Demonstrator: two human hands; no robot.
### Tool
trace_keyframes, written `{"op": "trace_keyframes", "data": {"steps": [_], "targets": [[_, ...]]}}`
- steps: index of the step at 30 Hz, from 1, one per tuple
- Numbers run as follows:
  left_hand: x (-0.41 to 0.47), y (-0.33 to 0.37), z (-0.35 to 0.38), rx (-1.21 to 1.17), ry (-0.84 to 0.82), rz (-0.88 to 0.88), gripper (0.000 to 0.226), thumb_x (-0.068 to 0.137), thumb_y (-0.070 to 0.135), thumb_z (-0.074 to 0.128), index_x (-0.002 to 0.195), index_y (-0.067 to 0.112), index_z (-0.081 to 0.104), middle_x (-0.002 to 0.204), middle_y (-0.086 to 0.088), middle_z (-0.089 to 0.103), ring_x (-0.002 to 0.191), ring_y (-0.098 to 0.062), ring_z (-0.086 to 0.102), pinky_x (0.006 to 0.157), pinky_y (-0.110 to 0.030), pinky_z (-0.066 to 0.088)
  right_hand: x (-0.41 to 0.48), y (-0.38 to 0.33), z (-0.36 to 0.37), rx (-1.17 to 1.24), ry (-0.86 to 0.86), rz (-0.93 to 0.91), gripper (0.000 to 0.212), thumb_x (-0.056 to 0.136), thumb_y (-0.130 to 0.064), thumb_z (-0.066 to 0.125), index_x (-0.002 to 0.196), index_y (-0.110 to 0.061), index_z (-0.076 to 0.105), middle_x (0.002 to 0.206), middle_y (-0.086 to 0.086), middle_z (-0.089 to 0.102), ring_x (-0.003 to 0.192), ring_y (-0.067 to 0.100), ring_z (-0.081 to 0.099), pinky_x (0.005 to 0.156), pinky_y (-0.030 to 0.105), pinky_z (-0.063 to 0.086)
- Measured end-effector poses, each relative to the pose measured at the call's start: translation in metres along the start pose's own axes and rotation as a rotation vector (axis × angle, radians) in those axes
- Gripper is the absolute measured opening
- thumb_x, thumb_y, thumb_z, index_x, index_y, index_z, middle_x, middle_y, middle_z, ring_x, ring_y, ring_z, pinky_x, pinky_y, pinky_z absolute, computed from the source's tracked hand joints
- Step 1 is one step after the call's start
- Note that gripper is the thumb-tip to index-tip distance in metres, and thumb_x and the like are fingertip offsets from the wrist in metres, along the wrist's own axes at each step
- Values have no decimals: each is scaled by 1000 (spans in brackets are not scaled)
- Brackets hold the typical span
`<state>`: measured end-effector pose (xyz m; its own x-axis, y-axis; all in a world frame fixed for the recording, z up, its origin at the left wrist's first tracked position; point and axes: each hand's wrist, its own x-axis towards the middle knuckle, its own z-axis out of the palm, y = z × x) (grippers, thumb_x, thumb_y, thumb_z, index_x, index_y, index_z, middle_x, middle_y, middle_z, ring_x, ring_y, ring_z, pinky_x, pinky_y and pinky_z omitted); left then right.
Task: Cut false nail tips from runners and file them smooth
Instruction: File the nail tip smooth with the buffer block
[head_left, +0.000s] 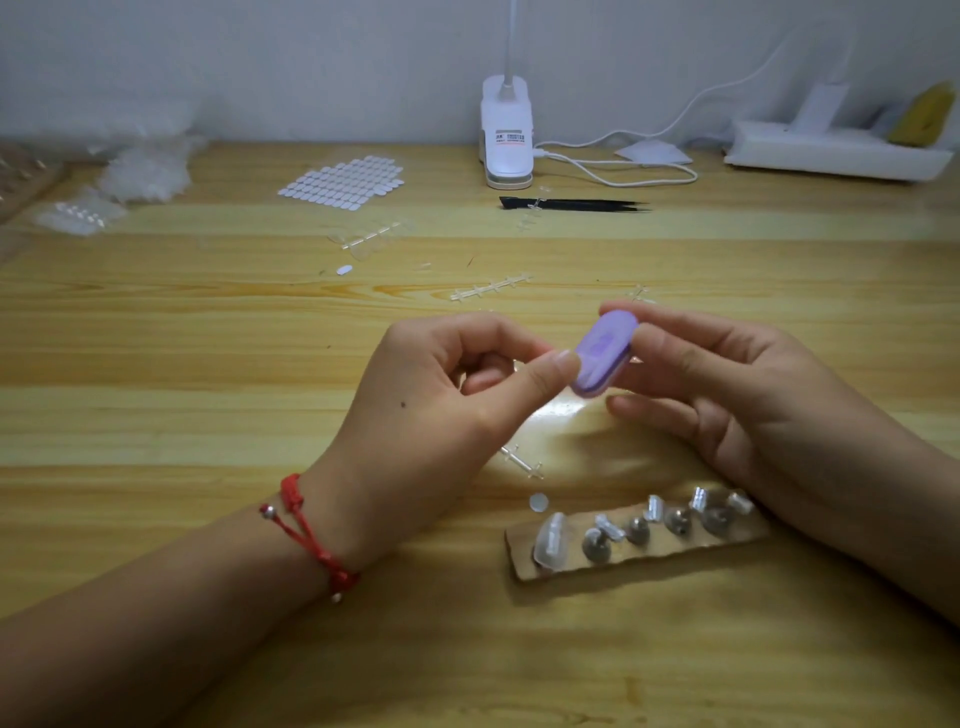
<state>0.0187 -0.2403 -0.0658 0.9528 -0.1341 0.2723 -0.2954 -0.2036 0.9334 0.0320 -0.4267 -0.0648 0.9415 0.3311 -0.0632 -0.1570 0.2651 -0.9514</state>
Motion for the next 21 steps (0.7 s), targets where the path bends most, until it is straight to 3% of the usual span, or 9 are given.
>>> {"op": "trace_keyframes", "data": {"steps": [4,7,10,13,18,21], "targets": [[-1,1,0,-26,71,37,12,75,27,71,70,16,71,54,-8,29,49,-9,27,47,-17,26,-2,1,2,-58,-19,2,30,64,-27,74,94,-21,79,95,8,76,85,14,73,64,18,56],[-1,0,1,27,14,43,11,76,27,71,71,17,72,51,3,28,46,-6,27,48,-17,26,-3,1,2,-72,-28,7,31,65,-27,74,95,-21,79,95,9,76,86,14,73,63,17,56],[-1,0,0,18,34,44,13,74,31,73,68,20,70,52,-2,29,48,-8,29,48,-18,26,0,0,0,14,9,7,29,65,-25,72,92,-19,80,94,9,76,82,13,73,62,17,56],[-1,0,-1,25,54,78,11,77,27,74,69,21,69,53,2,29,49,-8,29,48,-17,27,-2,1,1,-51,-17,-5,30,65,-27,73,94,-21,79,95,8,76,85,14,73,63,18,56],[0,-1,0,21,-10,30,16,74,31,73,68,17,70,55,-11,32,48,-7,29,47,-14,27,-1,1,0,-1,-2,-2,29,65,-26,72,92,-20,80,92,9,76,81,14,73,61,17,56],[-1,-1,-1,25,36,65,13,76,28,74,67,21,68,55,-7,29,50,-9,31,49,-17,28,-2,1,0,-38,-16,-11,30,65,-28,73,93,-21,80,94,8,76,84,15,74,62,18,56]]}}
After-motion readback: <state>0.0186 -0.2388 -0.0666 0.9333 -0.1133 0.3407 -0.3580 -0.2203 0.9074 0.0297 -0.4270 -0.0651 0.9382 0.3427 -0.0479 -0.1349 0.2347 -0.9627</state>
